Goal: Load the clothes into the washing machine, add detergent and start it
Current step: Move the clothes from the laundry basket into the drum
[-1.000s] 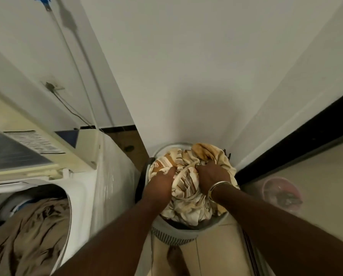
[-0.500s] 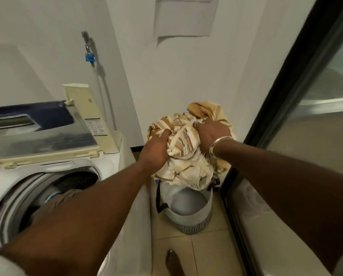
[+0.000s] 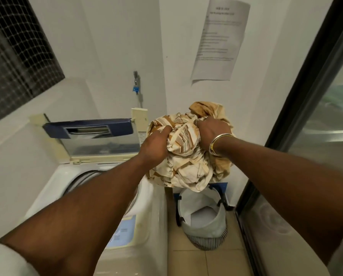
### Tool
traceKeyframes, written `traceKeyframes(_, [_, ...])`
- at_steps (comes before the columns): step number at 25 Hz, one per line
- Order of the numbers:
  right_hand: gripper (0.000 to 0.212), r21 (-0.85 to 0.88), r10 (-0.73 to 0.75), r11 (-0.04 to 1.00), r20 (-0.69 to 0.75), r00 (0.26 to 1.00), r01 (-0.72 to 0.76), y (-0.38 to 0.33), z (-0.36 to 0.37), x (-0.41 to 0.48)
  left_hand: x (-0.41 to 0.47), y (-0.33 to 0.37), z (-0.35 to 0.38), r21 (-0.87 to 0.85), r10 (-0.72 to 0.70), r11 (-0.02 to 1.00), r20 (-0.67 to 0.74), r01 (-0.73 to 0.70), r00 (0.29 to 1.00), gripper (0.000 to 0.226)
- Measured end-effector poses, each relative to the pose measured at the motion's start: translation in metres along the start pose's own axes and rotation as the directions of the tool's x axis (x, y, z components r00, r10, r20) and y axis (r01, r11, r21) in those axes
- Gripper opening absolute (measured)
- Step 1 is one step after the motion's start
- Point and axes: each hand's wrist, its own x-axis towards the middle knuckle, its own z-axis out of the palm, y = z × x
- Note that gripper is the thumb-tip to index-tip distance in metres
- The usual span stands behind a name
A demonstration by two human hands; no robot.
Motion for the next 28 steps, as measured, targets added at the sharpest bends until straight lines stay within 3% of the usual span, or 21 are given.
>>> traceKeyframes(16, [0.034,0.081,-0.042,0.995,-0.132,0.990,0.053,-0.262,-0.076,-0.008,-0.130,-0.168,-0.199,0.081,0.005,0.997,-0.093,0.002,0.996,0.036])
traceKeyframes(20, [0.035,0.083,-0.086,0.992,-0.137,0.987,0.098,-0.305,-0.061,0.009,-0.144,-0.218,-0.202,0.118,-0.030,0.992,-0.101,0.042,0.994,0.038])
traceKeyframes(28, [0.061,0.210,-0.126,0.973,0.136,0.983,0.096,-0.332,0.043,0.054,-0.132,-0.300,-0.123,0.121,-0.159,0.980,0.019,0.156,0.987,0.038])
